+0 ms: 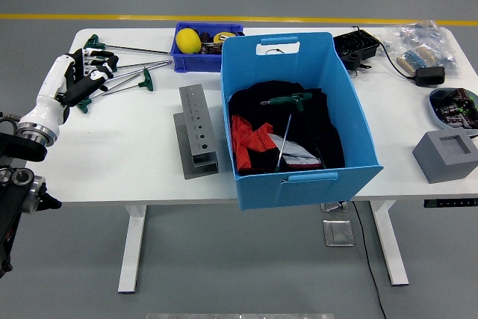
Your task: Lift tool from toolbox,place it in box,lift tool from toolbox,place it in box
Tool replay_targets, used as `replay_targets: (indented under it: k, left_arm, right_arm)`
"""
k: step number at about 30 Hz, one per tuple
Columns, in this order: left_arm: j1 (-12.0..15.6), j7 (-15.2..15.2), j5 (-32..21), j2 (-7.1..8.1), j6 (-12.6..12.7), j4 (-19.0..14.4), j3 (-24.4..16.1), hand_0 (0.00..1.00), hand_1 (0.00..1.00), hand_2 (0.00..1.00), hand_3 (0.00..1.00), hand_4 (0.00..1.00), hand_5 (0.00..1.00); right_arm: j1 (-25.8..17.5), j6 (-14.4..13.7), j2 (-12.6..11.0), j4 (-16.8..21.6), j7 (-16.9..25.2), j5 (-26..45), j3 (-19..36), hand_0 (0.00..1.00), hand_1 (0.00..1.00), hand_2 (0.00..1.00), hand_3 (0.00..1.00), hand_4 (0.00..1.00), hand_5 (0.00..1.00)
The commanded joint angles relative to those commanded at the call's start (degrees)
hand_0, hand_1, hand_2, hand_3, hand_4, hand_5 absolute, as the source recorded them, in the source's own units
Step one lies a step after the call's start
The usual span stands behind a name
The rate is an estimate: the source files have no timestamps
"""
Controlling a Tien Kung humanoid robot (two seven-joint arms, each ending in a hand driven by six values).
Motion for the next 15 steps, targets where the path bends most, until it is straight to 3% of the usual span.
replay_targets:
  k: [8, 15]
  left_arm:
    - [6.1, -0.1, -0.4, -3.27, -0.5, -0.8, -3.9, 0.371, 0.545, 0.607, 0.624, 0.738, 0.538]
    - [8.1, -1.3, -4.3, -6.95, -0.5, -2.4, -5.6, 0.378, 0.547, 0.612, 0.627, 0.74, 0.541]
  right_arm:
    - [-0.7, 0.1, 0.4, 0.0, -0.5, -1.7, 1.4, 0.623, 0.619, 0.682, 0.547, 0.798, 0.633]
    - [-1.0, 0.3, 0.7, 0.0, -0.8, -3.0, 2.2, 0.624, 0.622, 0.682, 0.547, 0.798, 0.631]
